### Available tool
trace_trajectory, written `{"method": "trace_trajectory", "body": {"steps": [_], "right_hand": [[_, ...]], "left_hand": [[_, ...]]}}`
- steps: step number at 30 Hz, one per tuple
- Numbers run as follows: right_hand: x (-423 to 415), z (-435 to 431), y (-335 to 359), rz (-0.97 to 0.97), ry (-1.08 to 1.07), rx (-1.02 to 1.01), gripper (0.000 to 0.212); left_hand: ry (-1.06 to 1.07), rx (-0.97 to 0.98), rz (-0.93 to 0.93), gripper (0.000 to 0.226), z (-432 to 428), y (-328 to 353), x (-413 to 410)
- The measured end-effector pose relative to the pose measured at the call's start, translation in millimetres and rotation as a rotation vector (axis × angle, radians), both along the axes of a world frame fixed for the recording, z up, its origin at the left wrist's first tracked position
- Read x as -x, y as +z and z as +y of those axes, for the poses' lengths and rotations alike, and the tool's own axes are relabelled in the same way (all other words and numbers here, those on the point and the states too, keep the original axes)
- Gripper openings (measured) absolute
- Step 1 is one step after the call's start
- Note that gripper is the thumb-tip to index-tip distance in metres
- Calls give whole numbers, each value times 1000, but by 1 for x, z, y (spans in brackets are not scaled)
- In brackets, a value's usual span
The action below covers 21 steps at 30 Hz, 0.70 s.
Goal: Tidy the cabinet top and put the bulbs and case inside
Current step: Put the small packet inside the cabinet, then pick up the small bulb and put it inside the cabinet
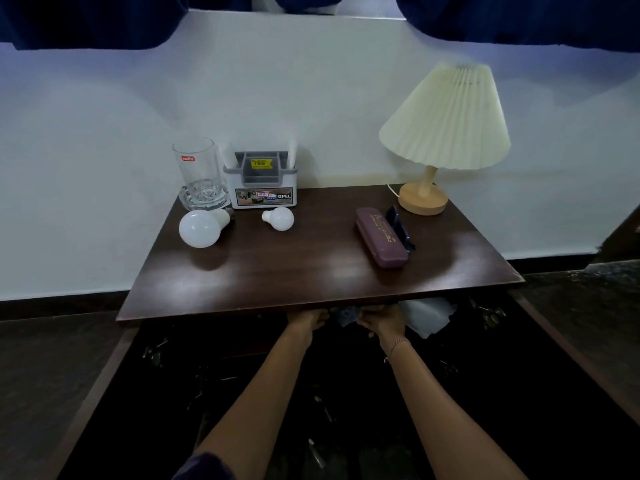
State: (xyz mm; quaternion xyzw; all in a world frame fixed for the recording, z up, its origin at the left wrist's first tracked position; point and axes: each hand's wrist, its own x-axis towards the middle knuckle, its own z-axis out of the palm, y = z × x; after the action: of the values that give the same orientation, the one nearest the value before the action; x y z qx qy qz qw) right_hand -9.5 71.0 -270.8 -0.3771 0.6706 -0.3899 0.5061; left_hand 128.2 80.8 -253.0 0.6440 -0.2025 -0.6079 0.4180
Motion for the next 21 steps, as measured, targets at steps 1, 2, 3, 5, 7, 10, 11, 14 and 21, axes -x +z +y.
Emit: {"method": "trace_trajectory", "body": {"steps": [1, 2, 3, 5, 7, 10, 11, 14, 21], "right_hand": [[0, -1, -2, -23, -22, -5, 10], [0, -1, -4, -34, -30, -6, 16], [1, 0, -6, -33, -29, -1, 21], [0, 5, -8, 33, -7, -5, 25], [-3, 15, -7, 75, -26, -22, 22], [-13, 36, 0, -106, -81, -70, 22], [-16, 44, 5, -187, -66, -80, 24], [-24, 68, 30, -343, 36, -63, 23], [-30, 86, 108, -406, 359, 119, 20]], "left_hand": [[11, 14, 9, 24, 0, 0, -1], [23, 28, 6, 18, 1, 0, -2], [34, 47, 1, 14, 3, -1, -3], [51, 57, -12, 15, 7, -4, -7], [49, 38, -34, 16, 14, -5, -11], [33, 18, -74, 23, 32, -1, -17], [17, 23, -82, 24, 40, 3, -19], [-35, 98, -118, 27, 65, 26, -22], [-135, 315, -148, 27, 98, 99, -37]]}}
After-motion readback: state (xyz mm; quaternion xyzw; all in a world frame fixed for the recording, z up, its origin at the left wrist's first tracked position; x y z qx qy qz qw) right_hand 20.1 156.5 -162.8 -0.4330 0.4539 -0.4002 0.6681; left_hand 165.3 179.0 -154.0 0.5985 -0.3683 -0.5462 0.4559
